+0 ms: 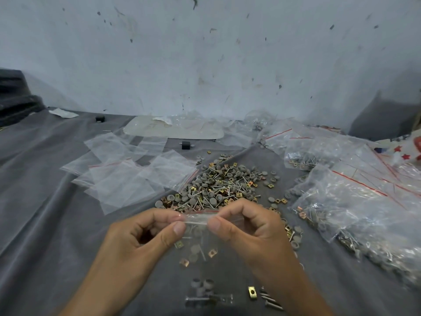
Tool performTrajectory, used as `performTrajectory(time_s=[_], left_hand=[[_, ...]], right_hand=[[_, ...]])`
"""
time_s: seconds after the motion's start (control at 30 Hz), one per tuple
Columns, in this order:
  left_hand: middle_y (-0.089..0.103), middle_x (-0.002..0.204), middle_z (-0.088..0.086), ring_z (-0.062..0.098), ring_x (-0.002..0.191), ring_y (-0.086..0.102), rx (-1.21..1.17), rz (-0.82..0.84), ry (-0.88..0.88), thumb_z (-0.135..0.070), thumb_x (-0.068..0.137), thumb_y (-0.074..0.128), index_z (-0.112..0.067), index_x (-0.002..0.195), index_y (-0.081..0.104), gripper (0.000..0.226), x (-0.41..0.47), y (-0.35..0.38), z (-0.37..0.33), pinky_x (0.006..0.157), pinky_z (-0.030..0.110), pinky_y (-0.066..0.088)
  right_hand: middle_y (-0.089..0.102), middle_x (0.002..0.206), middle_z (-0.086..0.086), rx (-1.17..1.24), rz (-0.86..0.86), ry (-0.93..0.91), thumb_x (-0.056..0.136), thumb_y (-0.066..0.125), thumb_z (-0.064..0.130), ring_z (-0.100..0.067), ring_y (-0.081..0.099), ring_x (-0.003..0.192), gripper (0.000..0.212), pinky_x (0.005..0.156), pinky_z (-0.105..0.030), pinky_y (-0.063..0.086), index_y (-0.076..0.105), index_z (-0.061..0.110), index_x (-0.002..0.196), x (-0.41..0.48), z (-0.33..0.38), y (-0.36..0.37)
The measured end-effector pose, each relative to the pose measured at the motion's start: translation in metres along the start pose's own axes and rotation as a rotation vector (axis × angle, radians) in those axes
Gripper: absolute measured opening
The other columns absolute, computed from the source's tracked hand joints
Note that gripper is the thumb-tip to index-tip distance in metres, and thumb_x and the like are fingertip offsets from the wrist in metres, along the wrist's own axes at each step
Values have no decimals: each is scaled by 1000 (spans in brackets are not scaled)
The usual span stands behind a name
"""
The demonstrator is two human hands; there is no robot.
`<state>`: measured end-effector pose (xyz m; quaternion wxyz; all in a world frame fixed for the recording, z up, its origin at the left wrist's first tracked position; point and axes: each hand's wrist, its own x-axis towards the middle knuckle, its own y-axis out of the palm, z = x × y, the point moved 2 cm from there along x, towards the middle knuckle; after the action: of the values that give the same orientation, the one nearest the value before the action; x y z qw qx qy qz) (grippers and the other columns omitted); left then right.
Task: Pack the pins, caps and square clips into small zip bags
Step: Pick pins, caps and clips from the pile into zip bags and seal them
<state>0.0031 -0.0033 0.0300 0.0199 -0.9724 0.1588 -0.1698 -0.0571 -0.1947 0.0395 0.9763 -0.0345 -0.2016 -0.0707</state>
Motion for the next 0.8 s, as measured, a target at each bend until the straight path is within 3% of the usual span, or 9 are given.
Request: performTrajectory(time_s=[0.43, 0.53, 0.6, 0.67, 0.8], left_hand=[[74, 68, 2, 2, 60, 60, 76, -97, 79, -37, 67, 79, -35, 79, 81, 12, -1, -3, 1, 60, 13, 49], [71, 66, 0, 1, 59, 56, 128, -95, 169, -45, 72, 86, -37, 81, 79, 14, -6, 0, -2, 59, 13, 47], [63, 62, -8, 0, 57, 50, 219, -71, 250, -51, 81, 78, -37, 84, 74, 15, -9, 6, -5, 59, 13, 44], [55, 61, -15, -3, 58, 47, 299, -45, 300, -49, 82, 67, -37, 86, 69, 13, -12, 11, -6, 60, 12, 41], [54, 63, -17, -1, 59, 48, 328, -29, 317, -49, 81, 65, -38, 86, 68, 13, -15, 14, -6, 60, 14, 42]], right_hand=[[72, 77, -1, -48, 20, -15, 81, 81, 25, -5, 66, 66, 13, 60, -16, 51, 72, 16, 82, 1, 1, -5], [73, 85, -1, -116, 10, -10, 78, 83, 33, -7, 69, 76, 22, 67, -18, 53, 69, 27, 94, 1, 7, -6], [72, 90, 2, -217, 43, -14, 77, 83, 41, -12, 70, 83, 34, 72, -21, 54, 68, 36, 108, 1, 11, -6], [71, 90, 9, -383, 107, -62, 81, 81, 41, -14, 69, 85, 29, 73, -19, 52, 71, 35, 107, 1, 17, -5], [68, 84, 16, -531, 175, -139, 83, 78, 25, -10, 67, 82, 7, 70, -13, 45, 76, 26, 89, 0, 24, -1]])
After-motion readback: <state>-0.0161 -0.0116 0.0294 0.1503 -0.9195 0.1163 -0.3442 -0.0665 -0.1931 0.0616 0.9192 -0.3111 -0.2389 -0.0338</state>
